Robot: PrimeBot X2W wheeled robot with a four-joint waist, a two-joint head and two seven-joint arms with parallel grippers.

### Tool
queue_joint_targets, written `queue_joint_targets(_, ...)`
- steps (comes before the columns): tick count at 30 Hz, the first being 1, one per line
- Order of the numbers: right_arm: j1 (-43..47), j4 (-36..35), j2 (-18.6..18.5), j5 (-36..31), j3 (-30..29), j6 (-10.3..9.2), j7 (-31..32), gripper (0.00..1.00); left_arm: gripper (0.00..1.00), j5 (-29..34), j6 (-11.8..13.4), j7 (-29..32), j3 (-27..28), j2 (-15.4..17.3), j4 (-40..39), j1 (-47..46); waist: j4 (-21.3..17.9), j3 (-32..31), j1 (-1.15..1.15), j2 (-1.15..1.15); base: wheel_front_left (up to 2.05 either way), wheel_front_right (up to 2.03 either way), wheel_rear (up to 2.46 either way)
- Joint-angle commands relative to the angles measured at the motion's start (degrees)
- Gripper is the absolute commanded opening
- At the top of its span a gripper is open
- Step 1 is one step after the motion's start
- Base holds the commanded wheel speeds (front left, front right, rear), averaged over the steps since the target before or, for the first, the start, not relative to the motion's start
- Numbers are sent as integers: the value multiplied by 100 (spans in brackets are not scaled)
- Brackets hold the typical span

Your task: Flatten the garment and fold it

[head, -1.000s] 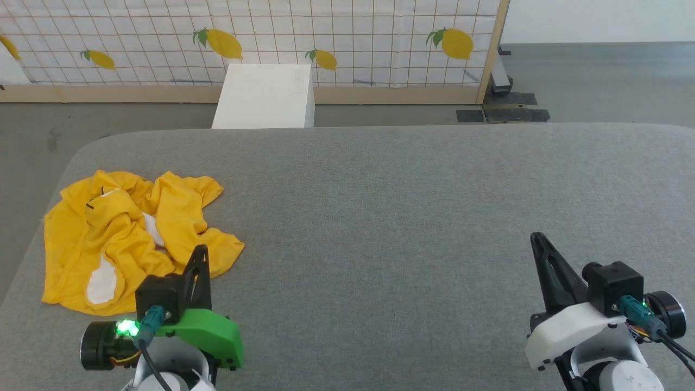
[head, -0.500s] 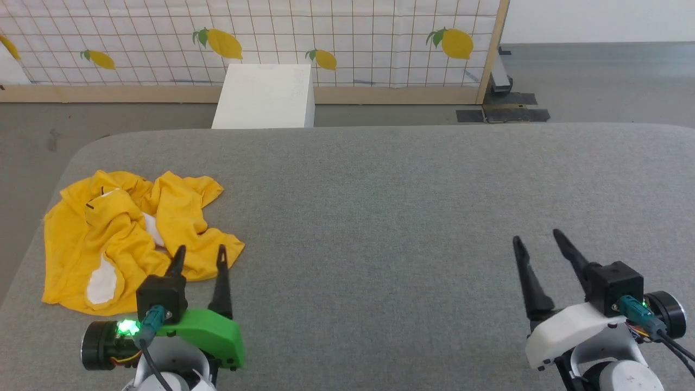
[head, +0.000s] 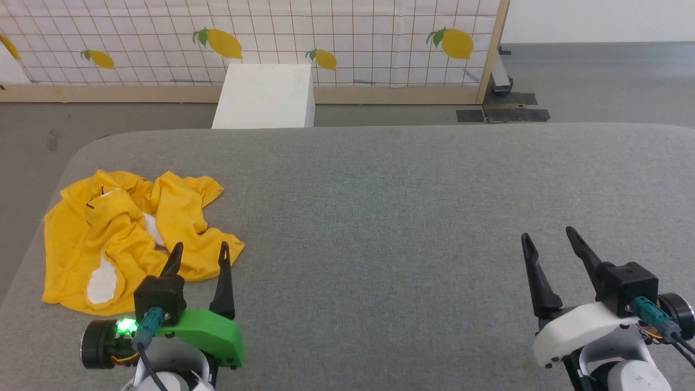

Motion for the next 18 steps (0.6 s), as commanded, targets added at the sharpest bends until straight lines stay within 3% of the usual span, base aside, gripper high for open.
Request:
queue_joint_targets(1, 98, -31, 0, 58, -38, -1, -71, 100, 100, -26, -40, -68, 18, -3, -28, 79, 3, -1, 0, 0, 0, 0, 0)
queue_joint_targets(18, 198, -56, 0, 174, -248, -2, -283, 100, 100, -147, -45, -279, 58, -7, -92, 167, 188, -23, 0, 0, 0, 0, 0)
